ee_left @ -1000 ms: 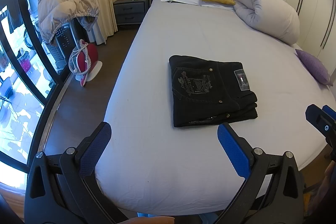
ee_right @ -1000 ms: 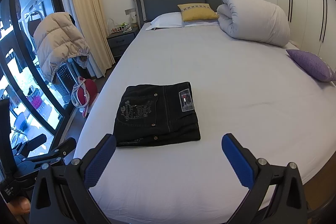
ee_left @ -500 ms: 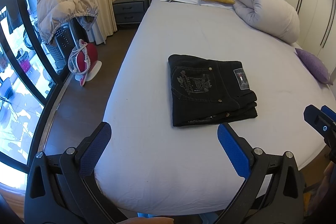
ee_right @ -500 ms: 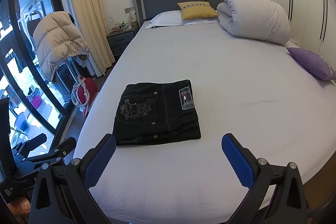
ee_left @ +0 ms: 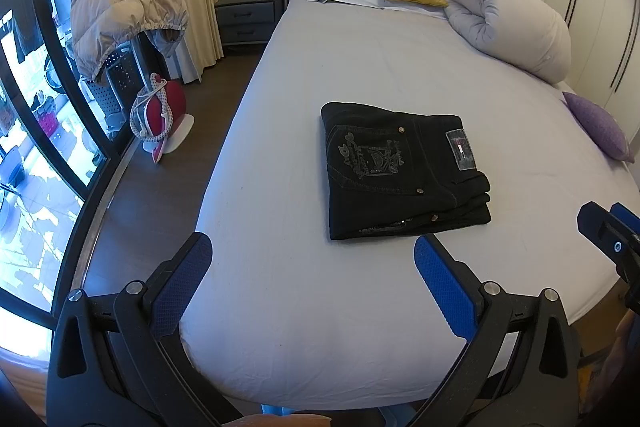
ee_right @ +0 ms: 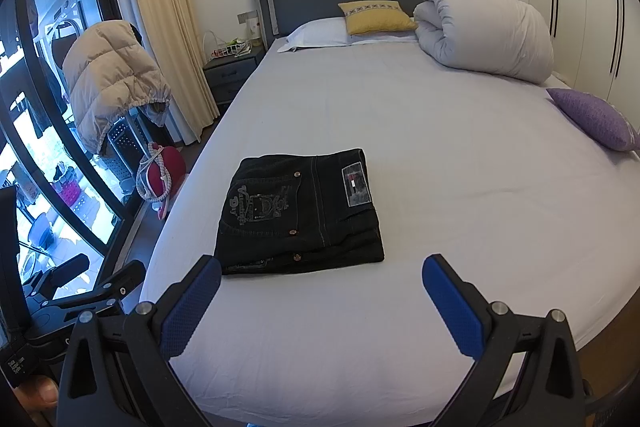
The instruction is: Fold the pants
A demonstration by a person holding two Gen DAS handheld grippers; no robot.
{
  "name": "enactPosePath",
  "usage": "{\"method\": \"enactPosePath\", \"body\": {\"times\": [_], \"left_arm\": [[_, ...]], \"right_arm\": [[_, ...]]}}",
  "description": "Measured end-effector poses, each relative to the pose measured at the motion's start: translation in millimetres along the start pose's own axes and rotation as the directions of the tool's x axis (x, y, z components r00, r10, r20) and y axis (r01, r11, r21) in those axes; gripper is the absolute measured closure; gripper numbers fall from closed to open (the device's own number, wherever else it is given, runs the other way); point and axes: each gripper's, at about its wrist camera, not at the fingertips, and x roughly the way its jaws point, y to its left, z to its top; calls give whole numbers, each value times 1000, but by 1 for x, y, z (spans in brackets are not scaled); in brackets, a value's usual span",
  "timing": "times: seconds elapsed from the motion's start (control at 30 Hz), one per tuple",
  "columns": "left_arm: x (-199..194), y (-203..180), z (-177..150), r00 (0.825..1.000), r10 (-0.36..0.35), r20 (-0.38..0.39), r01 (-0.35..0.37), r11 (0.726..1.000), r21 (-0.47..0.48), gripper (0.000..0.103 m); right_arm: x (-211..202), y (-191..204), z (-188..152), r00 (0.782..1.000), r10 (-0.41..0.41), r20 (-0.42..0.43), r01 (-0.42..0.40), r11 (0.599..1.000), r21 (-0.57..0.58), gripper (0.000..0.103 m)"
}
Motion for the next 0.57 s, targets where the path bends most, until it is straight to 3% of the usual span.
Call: {"method": "enactPosePath", "body": {"times": [0.57], "left_arm": [[-1,-1,-7,1000,10,11,-10,1000,1,0]], "right_arm": [[2,-1,-7,1000,1,-7,-1,1000,8,0]]}}
